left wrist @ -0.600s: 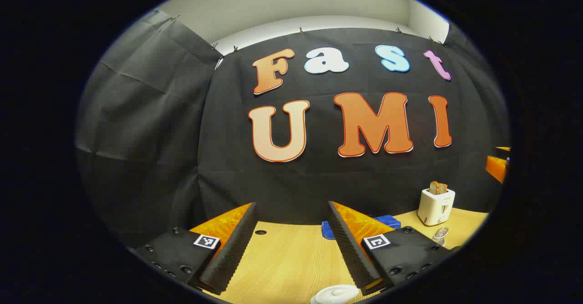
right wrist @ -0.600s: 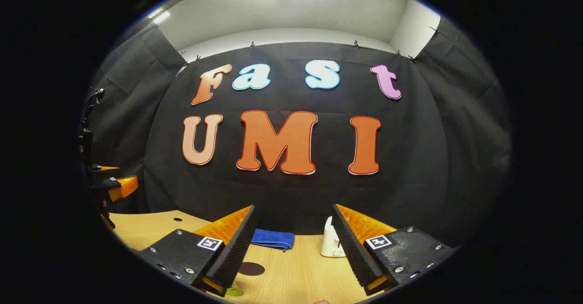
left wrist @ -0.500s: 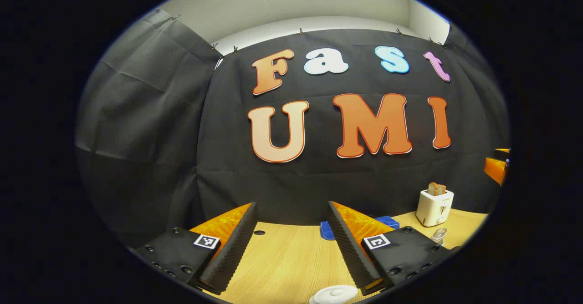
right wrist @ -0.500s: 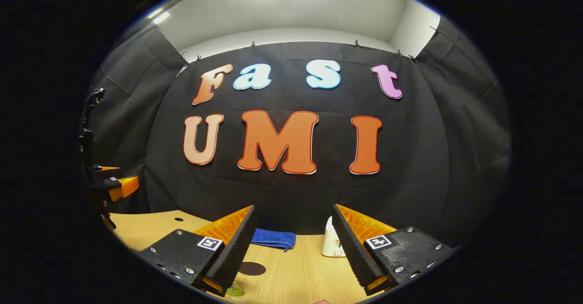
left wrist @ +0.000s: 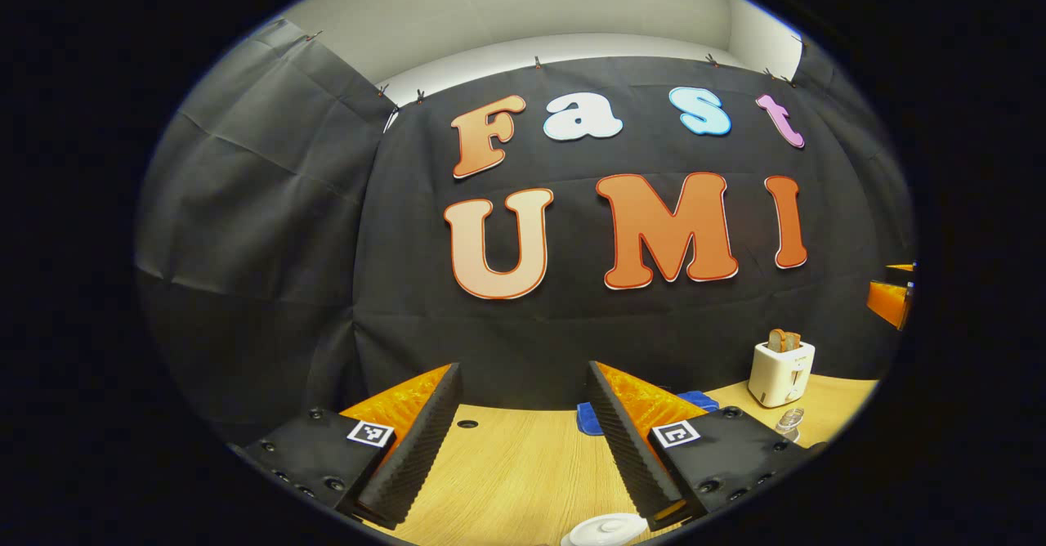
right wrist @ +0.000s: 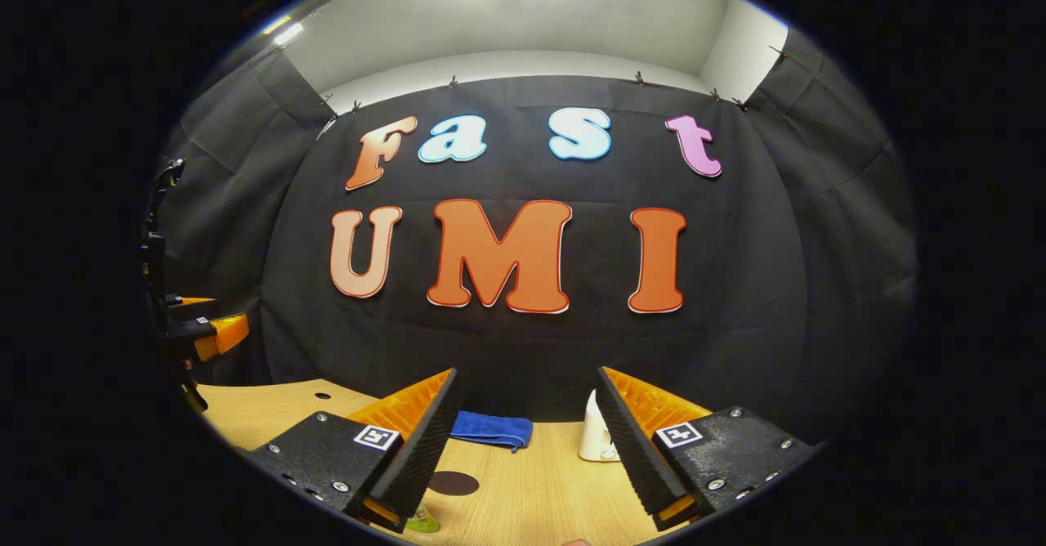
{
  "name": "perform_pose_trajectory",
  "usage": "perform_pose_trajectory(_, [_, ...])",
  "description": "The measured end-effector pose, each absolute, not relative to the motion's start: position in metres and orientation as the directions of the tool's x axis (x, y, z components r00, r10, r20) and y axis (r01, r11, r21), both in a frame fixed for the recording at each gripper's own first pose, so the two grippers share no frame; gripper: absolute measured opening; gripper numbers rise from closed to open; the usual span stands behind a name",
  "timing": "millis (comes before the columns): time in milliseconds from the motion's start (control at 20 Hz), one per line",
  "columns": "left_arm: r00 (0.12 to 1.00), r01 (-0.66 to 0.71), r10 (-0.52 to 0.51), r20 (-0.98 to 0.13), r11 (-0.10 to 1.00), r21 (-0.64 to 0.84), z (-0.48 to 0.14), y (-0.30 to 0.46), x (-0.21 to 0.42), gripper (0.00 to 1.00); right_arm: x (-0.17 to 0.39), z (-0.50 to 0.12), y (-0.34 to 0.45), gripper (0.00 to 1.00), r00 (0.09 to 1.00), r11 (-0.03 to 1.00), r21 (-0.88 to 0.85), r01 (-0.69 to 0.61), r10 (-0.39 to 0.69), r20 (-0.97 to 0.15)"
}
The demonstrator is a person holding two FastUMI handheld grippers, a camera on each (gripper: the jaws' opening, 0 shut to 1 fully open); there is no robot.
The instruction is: Open the teacup lid with one hand, grasp the water bottle and pour water into the teacup with the other hand; after pouring, place the water bottle on the coaster and then close the teacup lid.
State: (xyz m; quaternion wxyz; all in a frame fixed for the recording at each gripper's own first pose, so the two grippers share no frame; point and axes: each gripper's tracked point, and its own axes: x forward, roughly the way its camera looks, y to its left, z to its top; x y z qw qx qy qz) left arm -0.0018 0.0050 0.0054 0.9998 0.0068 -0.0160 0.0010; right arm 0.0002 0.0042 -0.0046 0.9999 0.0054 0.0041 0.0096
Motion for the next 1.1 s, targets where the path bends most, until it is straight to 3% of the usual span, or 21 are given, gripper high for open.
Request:
perform_pose_trajectory(450, [0.999, 0.035, -0.035, 0.012, 0.999, -0.026, -0.002, -0.001, 0.001, 0.99, -0.001, -0.004, 0.013, 0.98, 0.999, 0.999, 0.012, -0.043, 0.043, 0.007])
perform_pose_trajectory(1100, [0.963, 0.17, -0.186, -0.196, 0.981, -0.093, -0.108, -0.041, -0.014, 0.98, -0.026, -0.069, 0.052, 0.98, 0.971, 0.976, 0.058, -0.211, 0.216, -0.1])
